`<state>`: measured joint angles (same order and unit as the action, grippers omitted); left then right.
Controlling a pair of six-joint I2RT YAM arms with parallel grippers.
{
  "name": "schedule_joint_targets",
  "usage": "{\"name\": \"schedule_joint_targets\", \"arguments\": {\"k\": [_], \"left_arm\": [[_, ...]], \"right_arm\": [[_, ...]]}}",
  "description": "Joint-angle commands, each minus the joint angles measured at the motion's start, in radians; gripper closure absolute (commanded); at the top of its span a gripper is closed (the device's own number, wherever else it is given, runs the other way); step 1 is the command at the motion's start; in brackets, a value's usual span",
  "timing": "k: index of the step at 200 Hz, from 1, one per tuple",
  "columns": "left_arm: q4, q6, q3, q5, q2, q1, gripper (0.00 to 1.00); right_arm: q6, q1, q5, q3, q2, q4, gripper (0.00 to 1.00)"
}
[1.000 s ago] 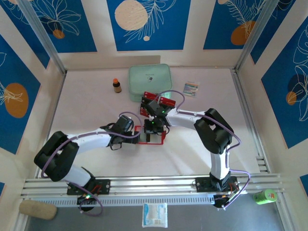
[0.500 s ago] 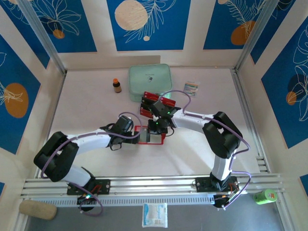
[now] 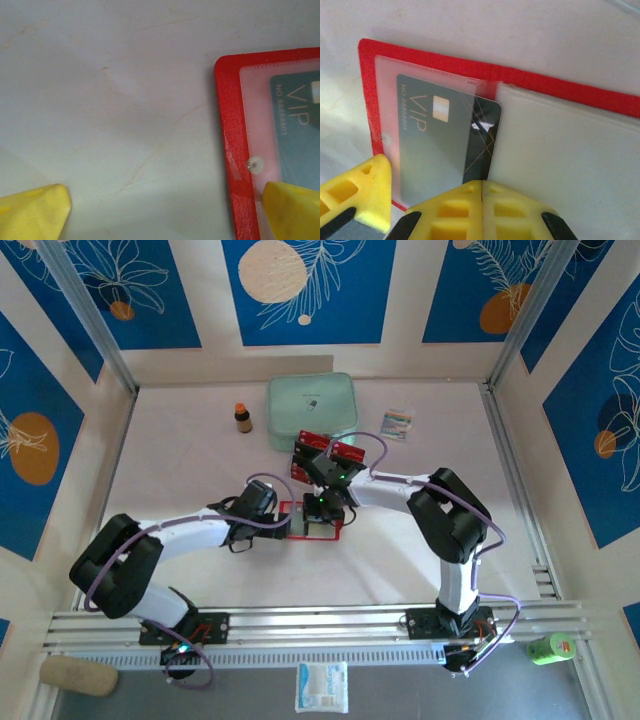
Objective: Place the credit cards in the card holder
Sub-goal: Insert the credit card into the card slot.
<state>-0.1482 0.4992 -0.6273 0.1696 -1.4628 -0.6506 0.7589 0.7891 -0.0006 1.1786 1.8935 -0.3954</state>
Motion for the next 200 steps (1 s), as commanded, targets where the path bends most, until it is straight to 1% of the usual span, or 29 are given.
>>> {"name": "schedule_joint_targets", "arguments": {"k": [1, 52, 99, 137, 200], "left_arm": [[-0.029, 0.023, 0.034, -0.027, -0.015, 0.011, 0.00], [-0.035, 0.028, 0.027, -0.037, -0.005, 0.012, 0.00], [-0.086, 0.032, -0.025, -0.042, 0.055, 0.028, 0.00], [-0.090, 0.018, -0.038, -0.044, 0.045, 0.052, 0.00], [-0.065, 0.025, 0.009, -0.036, 0.017, 0.063, 0.00]], "right_arm": [[0.003, 0.019, -0.017, 0.024, 0.032, -0.027, 1.00], [0.000, 0.025, -0.021, 0.064, 0.051, -0.045, 1.00], [0.002, -0.002, -0.011, 0.041, -0.041, -0.052, 1.00], [-0.003, -0.018, 0.001, 0.029, -0.095, -0.063, 1.00], [-0.007, -0.027, -0.016, 0.035, -0.054, -0.044, 1.00]]}}
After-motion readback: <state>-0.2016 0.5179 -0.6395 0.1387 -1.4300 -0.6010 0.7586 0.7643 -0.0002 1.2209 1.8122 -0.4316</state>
